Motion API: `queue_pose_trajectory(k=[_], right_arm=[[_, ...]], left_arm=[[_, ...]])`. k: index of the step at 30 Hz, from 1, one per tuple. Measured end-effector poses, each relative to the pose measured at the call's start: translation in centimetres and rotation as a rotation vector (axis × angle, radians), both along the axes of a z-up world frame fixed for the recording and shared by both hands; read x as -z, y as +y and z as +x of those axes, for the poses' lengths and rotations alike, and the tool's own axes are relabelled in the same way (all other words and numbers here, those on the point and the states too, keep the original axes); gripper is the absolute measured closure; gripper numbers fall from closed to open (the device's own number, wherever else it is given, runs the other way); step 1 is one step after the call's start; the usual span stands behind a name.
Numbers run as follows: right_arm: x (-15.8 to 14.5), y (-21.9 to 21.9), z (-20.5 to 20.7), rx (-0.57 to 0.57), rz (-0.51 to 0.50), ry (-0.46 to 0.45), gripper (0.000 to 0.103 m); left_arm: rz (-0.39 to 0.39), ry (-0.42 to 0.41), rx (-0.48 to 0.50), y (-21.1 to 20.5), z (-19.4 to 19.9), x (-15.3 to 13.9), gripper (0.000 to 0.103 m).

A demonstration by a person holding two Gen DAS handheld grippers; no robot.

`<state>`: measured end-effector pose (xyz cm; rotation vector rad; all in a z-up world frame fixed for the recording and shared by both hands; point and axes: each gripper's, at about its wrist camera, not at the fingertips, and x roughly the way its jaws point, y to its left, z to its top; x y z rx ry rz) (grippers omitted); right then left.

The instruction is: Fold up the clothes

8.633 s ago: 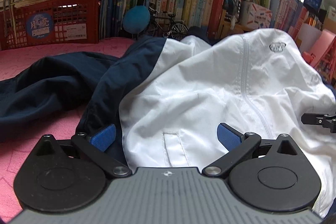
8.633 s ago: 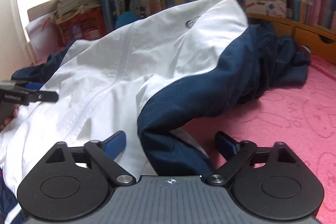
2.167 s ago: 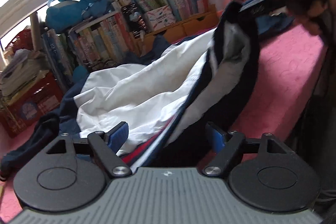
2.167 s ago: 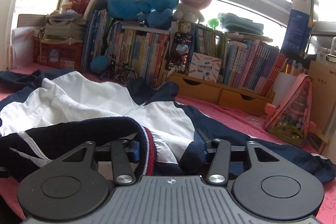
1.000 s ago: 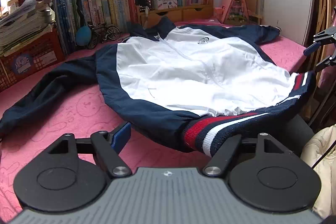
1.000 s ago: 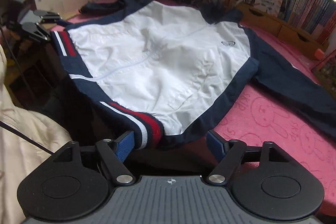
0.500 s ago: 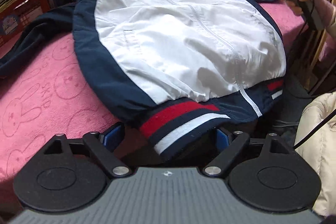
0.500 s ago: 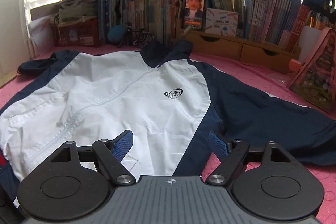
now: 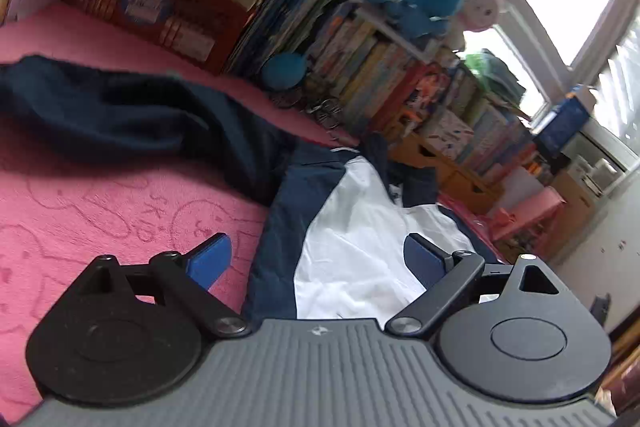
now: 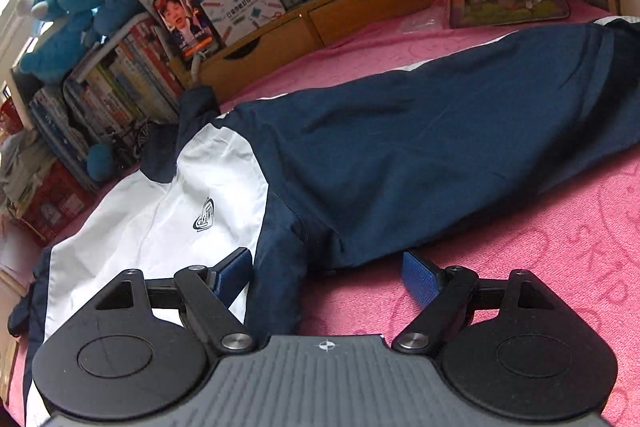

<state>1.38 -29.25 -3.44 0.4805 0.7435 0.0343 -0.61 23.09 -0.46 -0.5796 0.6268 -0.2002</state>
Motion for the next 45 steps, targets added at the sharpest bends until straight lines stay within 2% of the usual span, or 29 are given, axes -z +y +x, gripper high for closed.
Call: queue_pose_trajectory(k=[2, 4, 5, 6, 7, 8, 9, 10, 11, 12, 14, 15, 17, 18, 20, 22, 24, 25, 30, 32, 34, 35, 37, 39, 42, 43, 45], right_arm=[[0.1, 0.5, 0.0, -0.028, 0.027, -0.006, 0.021], [0.0, 1.5, 0.2, -0.062, 0.008, -0.015, 0.021], [-0.1, 2.1, 0.4, -0.077, -0.019, -0.02, 0.021], [-0.2, 2.7, 0.8, -0.091, -0.05, -0.026, 0.023], [-0.3, 3.1, 1.4, -0.1, -0.081, -0.032, 0.027], [-0.4, 3.4, 2.0, -0.101, -0.11, -0.036, 0.04], [-0.4, 3.5, 2.9, -0.092, -0.143, -0.031, 0.058], [-0.4, 3.5, 4.0, -0.077, -0.181, -0.022, 0.067], [-0.4, 3.1, 5.1, -0.074, -0.193, -0.013, 0.076], [-0.9, 2.5, 6.2, -0.074, -0.197, -0.019, 0.082], [-2.7, 1.3, 8.2, -0.048, -0.228, -0.071, 0.087], [-4.2, 0.8, 8.8, -0.013, -0.259, -0.124, 0.09], [-7.1, 0.1, 9.9, 0.043, -0.331, -0.231, 0.091], [-7.9, -0.1, 10.5, 0.052, -0.362, -0.25, 0.091], [-7.8, -0.1, 11.9, 0.015, -0.448, -0.201, 0.09], [-6.4, 0.2, 13.0, -0.051, -0.56, -0.11, 0.086], [-4.6, 0.7, 12.6, -0.108, -0.665, -0.025, 0.077], [-3.9, 1.1, 11.9, -0.132, -0.711, -0.003, 0.075], [-5.2, 3.6, 6.8, -0.135, -0.974, -0.098, 0.051], [-6.6, 5.4, 5.7, -0.198, -0.935, -0.156, 0.048], [-8.1, 7.3, 4.7, -0.275, -0.862, -0.216, 0.043], [-8.5, 8.3, 4.7, -0.338, -0.785, -0.229, 0.043], [-8.0, 10.5, 5.6, -0.48, -0.592, -0.204, 0.043], [-6.4, 13.0, 6.9, -0.576, -0.492, -0.158, 0.046], [-3.7, 16.7, 9.7, -0.634, -0.516, -0.127, 0.054], [-2.8, 17.5, 11.0, -0.633, -0.528, -0.112, 0.057], [-1.6, 18.0, 14.1, -0.589, -0.506, -0.068, 0.068]], left_arm=[[0.008, 0.055, -0.004, -1.2, 2.9, 2.0, 0.011], [0.077, 0.094, -0.018, -2.9, 5.0, 3.3, 0.017], [0.133, 0.095, -0.035, -3.7, 5.8, 3.7, 0.029], [0.189, 0.096, -0.043, -4.4, 6.5, 3.9, 0.055], [0.212, 0.104, -0.05, -4.8, 7.2, 4.0, 0.068], [0.213, 0.116, -0.06, -5.0, 7.9, 4.1, 0.075], [0.199, 0.122, -0.065, -5.0, 8.4, 4.1, 0.084], [0.176, 0.123, -0.066, -5.0, 8.8, 4.0, 0.088], [0.158, 0.119, -0.072, -5.0, 8.9, 3.8, 0.09], [0.147, 0.112, -0.074, -5.2, 8.8, 3.6, 0.09], [0.13, 0.099, -0.056, -6.4, 8.1, 3.1, 0.094], [0.148, 0.091, -0.036, -7.2, 7.6, 2.9, 0.094], [0.215, 0.073, 0.005, -9.0, 6.3, 2.8, 0.094], [0.248, 0.07, 0.019, -9.6, 5.7, 3.0, 0.094], [0.3, 0.061, 0.022, -10.0, 5.0, 3.5, 0.093], [0.315, 0.053, 0.017, -9.6, 4.3, 3.3, 0.092], [0.345, 0.055, -0.017, -8.5, 3.7, 2.4, 0.081], [0.375, 0.036, -0.038, -8.1, 3.1, 1.7, 0.08], [0.563, -0.109, -0.1, -7.9, 0.8, -2.4, 0.076], [0.608, -0.165, -0.075, -9.5, 0.9, -3.4, 0.072], [0.587, -0.197, 0.003, -11.5, 1.6, -3.5, 0.07], [0.577, -0.2, 0.048, -12.6, 2.1, -3.1, 0.069], [0.586, -0.194, 0.123, -14.7, 3.6, -2.0, 0.069], [0.624, -0.173, 0.152, -16.0, 5.2, -0.8, 0.069], [0.684, -0.14, 0.171, -17.4, 7.6, 1.0, 0.07], [0.708, -0.126, 0.141, -17.0, 8.3, 1.5, 0.07], [0.754, -0.097, 0.082, -16.2, 9.7, 2.5, 0.072]])
